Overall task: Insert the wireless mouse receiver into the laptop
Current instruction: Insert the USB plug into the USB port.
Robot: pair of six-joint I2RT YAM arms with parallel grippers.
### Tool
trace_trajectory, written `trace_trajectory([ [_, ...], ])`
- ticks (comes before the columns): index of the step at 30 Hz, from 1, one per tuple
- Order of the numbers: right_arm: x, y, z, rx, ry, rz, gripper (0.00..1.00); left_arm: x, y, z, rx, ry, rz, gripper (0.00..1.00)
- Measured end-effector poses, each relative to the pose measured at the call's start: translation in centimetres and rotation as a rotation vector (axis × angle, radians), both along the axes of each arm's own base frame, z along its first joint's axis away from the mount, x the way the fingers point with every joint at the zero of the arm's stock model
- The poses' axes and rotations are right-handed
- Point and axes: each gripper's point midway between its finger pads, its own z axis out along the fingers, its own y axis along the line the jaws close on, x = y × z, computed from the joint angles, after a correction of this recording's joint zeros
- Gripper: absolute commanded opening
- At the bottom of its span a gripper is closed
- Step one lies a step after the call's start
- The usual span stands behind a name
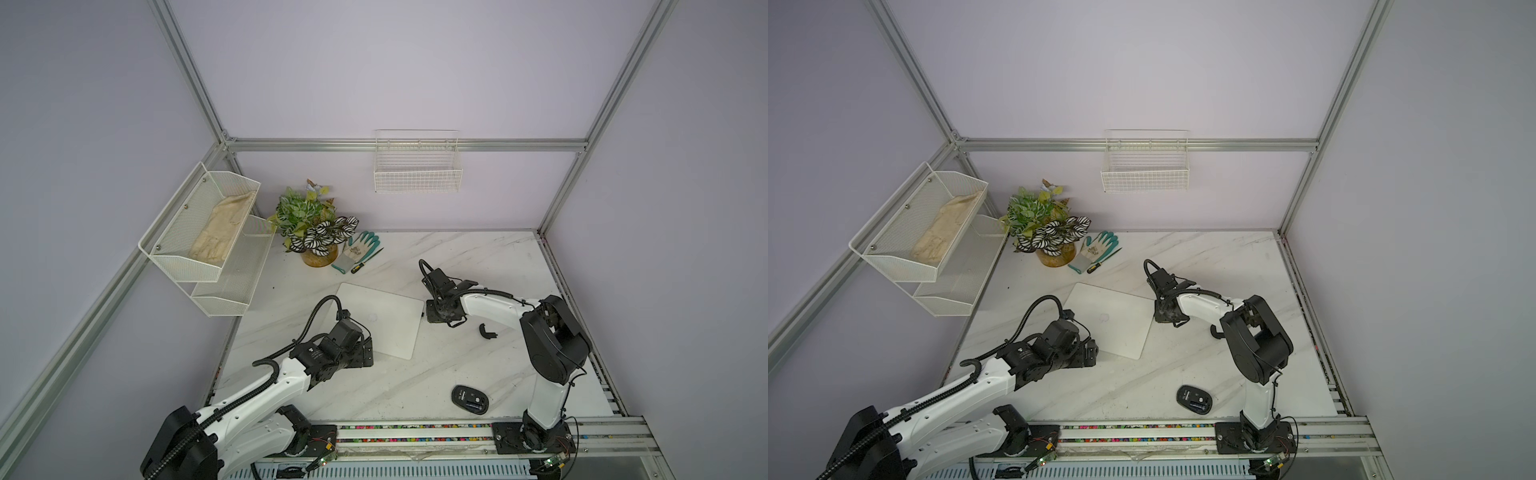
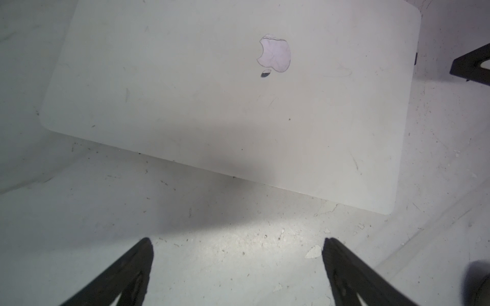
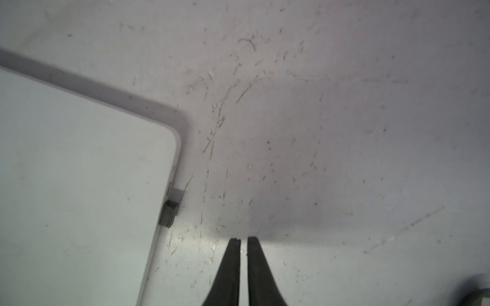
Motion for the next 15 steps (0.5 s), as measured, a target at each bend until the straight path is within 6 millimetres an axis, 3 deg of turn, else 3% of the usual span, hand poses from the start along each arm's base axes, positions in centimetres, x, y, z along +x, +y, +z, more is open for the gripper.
trace_trajectory([
  [6, 0.2, 0.3, -0.7, 0.004, 0.017, -0.023, 0.16, 0.0, -0.1, 0.4, -0.004, -0.013, -0.022, 1.0],
  [10, 0.3, 0.1, 0.4, 0.021, -0.004, -0.037, 0.49, -0.3, -1.5, 1.2, -0.022, -0.025, -0.13, 1.0],
  [12, 0.3, -0.4, 2.2, 0.052, -0.033, -0.053, 0.59, -0.4, -3.0, 2.4, -0.033, -0.06, -0.215, 1.0],
  [15, 0.6, -2.5, 6.7, 0.14, -0.111, -0.108, 0.74, -1.3, -6.8, 4.9, -0.057, -0.15, -0.414, 1.0],
])
